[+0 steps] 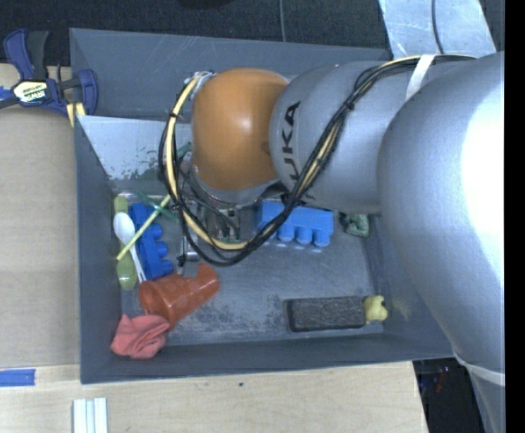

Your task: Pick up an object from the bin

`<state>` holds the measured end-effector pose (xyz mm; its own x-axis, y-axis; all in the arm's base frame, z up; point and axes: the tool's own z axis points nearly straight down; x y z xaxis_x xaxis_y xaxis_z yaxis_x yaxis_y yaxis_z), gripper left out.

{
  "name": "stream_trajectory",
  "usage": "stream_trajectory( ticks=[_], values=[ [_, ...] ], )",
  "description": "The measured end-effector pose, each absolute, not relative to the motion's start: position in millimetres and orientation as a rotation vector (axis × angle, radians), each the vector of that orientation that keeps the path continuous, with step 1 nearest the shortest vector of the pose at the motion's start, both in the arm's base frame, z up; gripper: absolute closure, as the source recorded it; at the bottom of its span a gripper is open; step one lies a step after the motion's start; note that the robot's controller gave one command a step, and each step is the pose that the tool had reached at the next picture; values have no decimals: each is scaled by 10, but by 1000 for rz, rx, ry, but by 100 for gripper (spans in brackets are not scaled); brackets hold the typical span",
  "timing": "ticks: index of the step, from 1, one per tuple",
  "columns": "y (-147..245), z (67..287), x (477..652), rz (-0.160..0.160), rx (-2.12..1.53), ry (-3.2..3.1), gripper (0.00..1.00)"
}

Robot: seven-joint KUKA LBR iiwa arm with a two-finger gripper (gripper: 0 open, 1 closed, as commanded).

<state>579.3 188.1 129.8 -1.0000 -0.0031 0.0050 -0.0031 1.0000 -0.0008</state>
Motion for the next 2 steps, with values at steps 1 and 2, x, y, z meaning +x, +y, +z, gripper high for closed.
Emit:
stream_trajectory(
  ticks=[1,2],
  values=[
    [1873,1350,5811,-1,0,-3144,0],
    [1732,933,5514,-8,362,-3138,0]
  ],
)
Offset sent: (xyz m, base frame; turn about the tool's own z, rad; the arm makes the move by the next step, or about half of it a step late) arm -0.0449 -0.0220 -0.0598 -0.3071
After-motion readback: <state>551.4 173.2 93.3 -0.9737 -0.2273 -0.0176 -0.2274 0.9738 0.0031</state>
